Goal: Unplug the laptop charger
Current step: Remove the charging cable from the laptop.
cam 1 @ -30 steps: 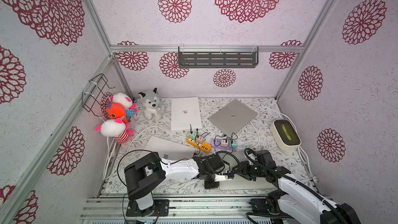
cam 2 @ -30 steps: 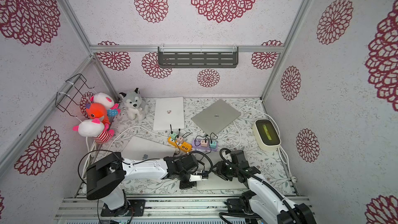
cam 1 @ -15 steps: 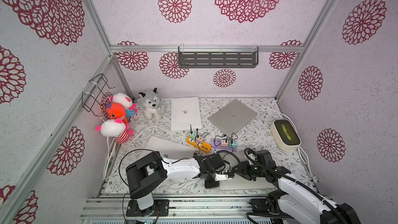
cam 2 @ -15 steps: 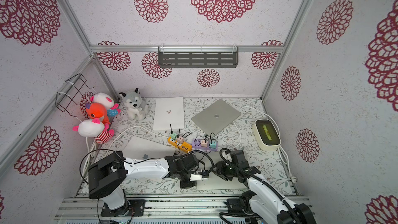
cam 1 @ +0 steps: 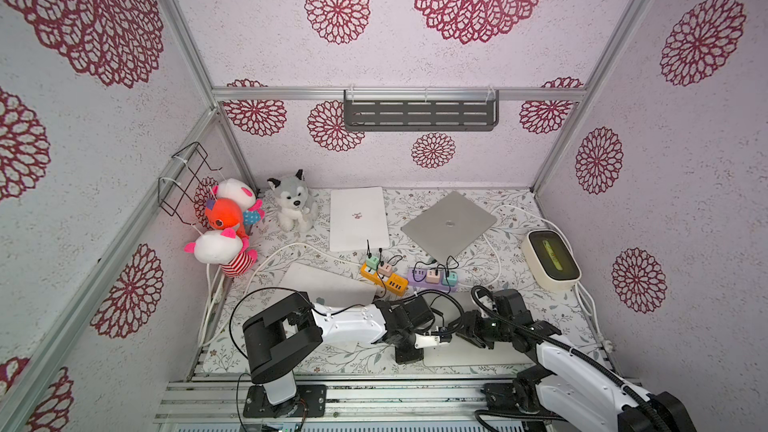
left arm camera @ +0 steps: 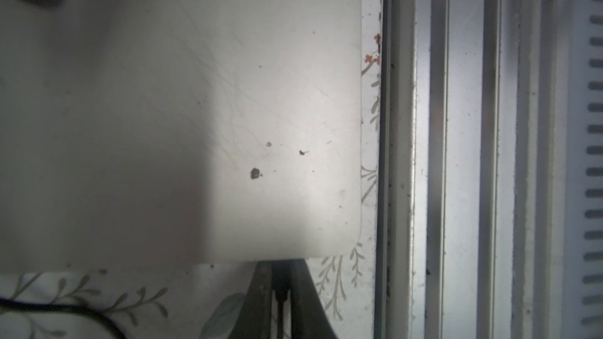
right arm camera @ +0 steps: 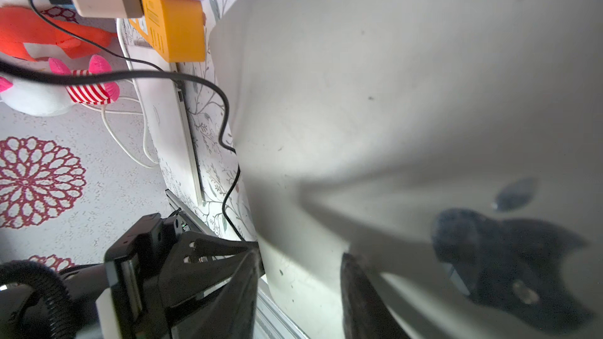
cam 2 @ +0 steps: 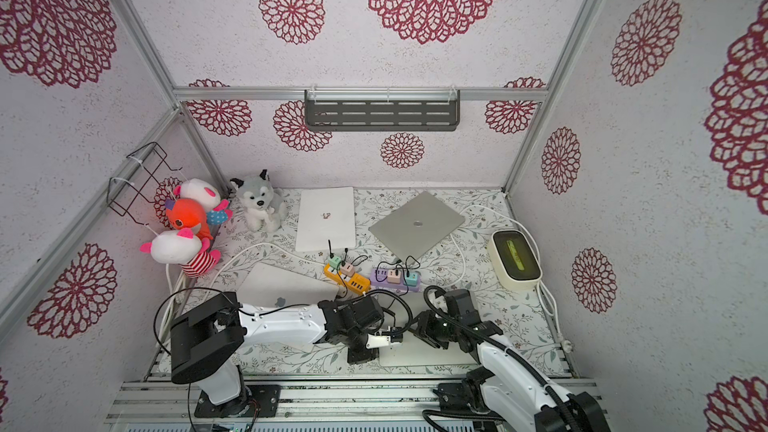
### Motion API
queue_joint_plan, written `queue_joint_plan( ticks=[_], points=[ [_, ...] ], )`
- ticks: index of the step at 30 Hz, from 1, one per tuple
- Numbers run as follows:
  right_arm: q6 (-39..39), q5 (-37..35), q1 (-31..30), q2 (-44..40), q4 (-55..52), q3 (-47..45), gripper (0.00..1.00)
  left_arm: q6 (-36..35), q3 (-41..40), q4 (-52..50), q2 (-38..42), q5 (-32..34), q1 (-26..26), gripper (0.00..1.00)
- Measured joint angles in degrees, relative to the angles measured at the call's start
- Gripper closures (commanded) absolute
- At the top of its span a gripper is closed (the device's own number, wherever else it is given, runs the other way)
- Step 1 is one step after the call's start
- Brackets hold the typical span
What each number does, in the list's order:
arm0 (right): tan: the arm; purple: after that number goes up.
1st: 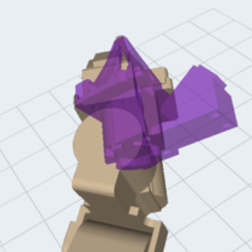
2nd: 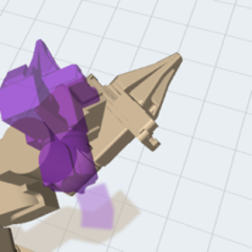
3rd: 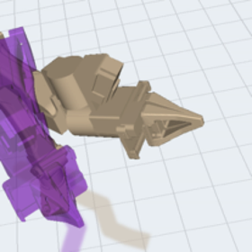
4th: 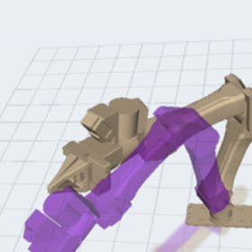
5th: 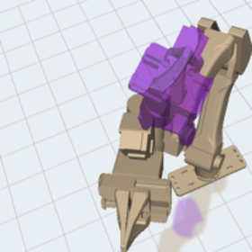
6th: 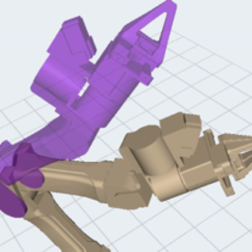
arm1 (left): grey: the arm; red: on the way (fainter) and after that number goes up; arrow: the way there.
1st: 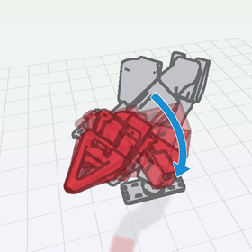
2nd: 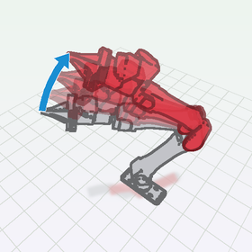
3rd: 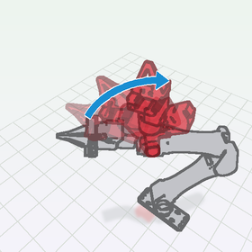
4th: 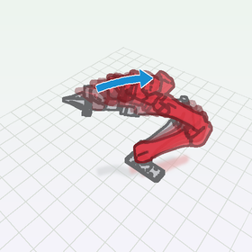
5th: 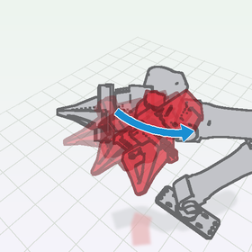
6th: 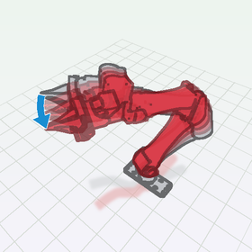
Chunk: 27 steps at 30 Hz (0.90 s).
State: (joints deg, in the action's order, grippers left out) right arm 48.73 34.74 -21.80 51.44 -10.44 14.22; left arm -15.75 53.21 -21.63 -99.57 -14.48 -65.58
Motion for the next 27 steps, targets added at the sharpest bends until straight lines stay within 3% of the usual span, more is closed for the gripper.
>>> queue_joint_plan(
  ticks=[27],
  points=[
    [-0.02, 0.0, -0.07, 0.31, 0.09, 0.0, 0.57, 1.66, 0.37, -0.63, -0.2, -0.44, 0.63, 1.0]
  ],
)
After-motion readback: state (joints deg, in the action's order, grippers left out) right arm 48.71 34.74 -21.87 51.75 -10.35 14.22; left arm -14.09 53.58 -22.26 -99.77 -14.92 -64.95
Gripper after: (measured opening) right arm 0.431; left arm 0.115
